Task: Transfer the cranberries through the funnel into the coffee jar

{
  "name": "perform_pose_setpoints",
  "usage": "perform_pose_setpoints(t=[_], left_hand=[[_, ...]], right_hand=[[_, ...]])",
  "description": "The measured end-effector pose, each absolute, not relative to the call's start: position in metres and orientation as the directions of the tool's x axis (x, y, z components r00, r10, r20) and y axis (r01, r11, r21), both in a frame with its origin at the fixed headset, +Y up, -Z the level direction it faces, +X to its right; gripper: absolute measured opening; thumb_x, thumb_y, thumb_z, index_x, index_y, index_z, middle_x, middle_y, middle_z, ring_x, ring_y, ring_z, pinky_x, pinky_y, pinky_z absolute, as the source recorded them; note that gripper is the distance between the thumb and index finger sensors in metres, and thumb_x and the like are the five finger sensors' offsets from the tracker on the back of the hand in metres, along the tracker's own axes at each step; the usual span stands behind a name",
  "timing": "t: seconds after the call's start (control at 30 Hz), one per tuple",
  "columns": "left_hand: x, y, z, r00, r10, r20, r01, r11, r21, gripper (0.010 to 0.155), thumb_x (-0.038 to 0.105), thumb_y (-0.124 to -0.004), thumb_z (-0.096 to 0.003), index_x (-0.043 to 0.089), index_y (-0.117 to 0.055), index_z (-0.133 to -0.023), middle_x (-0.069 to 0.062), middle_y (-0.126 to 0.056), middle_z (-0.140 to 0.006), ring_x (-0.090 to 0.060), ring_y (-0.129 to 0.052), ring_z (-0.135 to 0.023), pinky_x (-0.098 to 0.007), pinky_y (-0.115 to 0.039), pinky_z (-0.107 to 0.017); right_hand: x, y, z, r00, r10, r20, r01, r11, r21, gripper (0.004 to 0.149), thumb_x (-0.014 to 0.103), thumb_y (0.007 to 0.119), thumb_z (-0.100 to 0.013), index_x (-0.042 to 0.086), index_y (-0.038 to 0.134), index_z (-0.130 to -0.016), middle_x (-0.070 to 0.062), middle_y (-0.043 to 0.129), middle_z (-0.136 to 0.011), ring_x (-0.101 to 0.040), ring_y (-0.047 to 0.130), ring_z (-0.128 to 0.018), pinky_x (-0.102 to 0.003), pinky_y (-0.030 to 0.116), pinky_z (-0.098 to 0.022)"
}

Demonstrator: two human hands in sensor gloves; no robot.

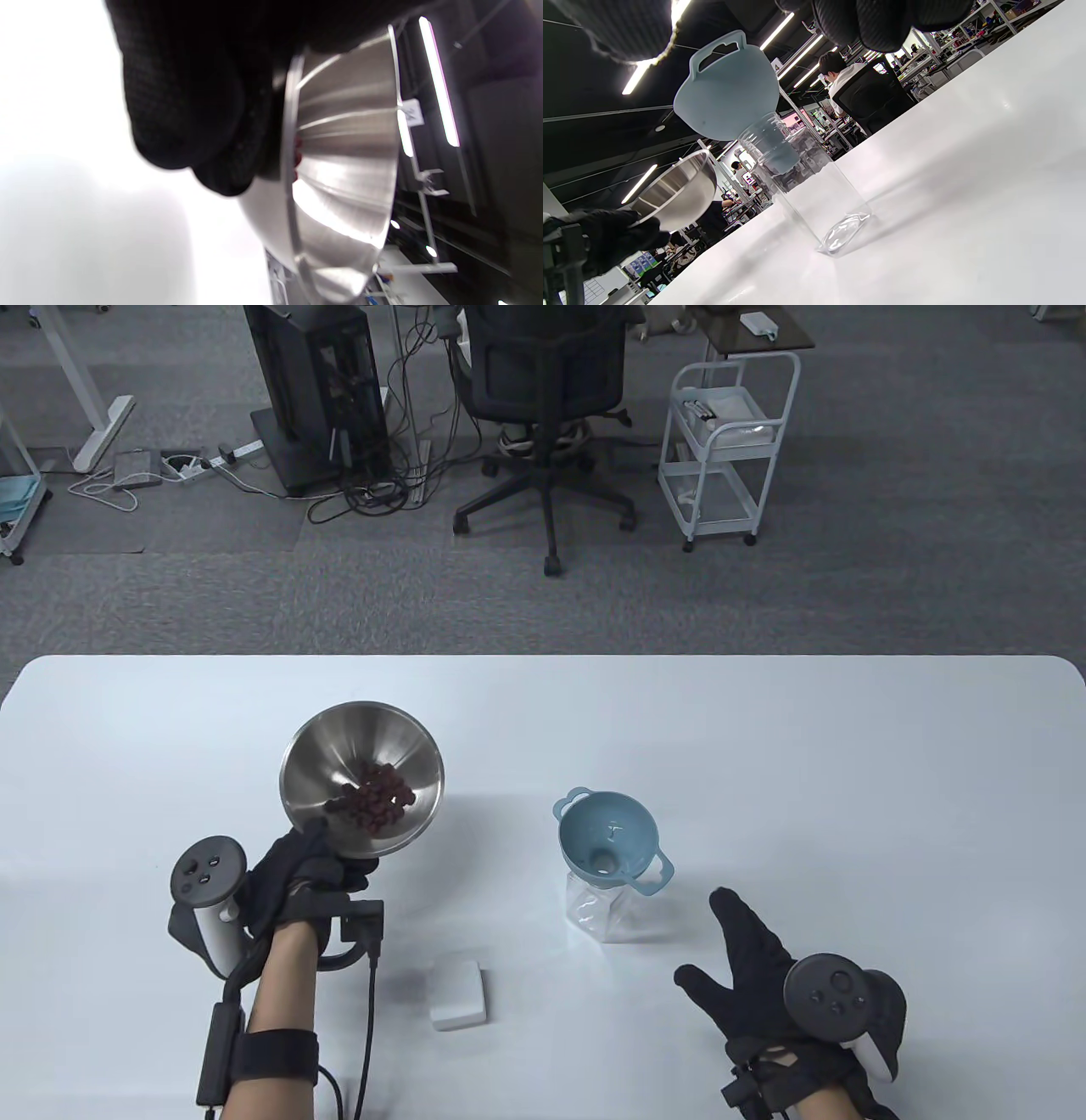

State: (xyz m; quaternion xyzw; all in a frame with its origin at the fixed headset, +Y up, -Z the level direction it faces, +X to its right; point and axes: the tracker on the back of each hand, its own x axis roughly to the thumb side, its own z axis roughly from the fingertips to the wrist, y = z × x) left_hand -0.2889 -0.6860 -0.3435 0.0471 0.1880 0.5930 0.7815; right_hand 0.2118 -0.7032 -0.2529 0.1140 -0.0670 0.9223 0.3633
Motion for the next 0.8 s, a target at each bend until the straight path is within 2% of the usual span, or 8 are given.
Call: perform_pose_setpoints(t=[0.3, 0.5, 0.8], left_hand=[[-0.227, -0.629, -0.347, 0.326, 0.941, -0.088, -0.922, 0.337, 0.189, 0.045, 0.029, -0.063, -0.0631, 0.001, -0.063, -0.099, -0.023, -0.086, -0.090, -0.018, -0.117, -0.050, -0.020, -0.105, -0.031], [-0.190, -0.614, -0.351, 0.402, 0.916, 0.006, -0.908, 0.398, 0.130, 0.044, 0.029, -0.062, -0.0638, 0.000, -0.065, -0.098, -0.022, -0.085, -0.092, -0.019, -0.117, -0.053, -0.021, -0.104, -0.033], [-0.152, -0.607, -0.355, 0.444, 0.892, 0.079, -0.894, 0.436, 0.103, 0.043, 0.029, -0.062, -0.0642, 0.003, -0.064, -0.099, -0.019, -0.084, -0.095, -0.020, -0.117, -0.055, -0.023, -0.104, -0.035]], right_hand=[[0.214, -0.703, -0.253, -0.704, 0.667, 0.245, -0.696, -0.716, -0.049, 0.091, 0.061, 0.079, -0.045, 0.004, 0.043, -0.106, -0.025, 0.058, -0.111, -0.048, 0.069, -0.096, -0.057, 0.062, -0.066], [0.217, -0.702, -0.254, -0.700, 0.673, 0.240, -0.702, -0.709, -0.059, 0.091, 0.061, 0.079, -0.045, 0.004, 0.044, -0.106, -0.025, 0.059, -0.111, -0.048, 0.069, -0.096, -0.057, 0.062, -0.066], [0.218, -0.701, -0.254, -0.696, 0.673, 0.251, -0.706, -0.704, -0.069, 0.091, 0.061, 0.079, -0.045, 0.005, 0.044, -0.106, -0.025, 0.059, -0.111, -0.048, 0.070, -0.096, -0.057, 0.062, -0.066]])
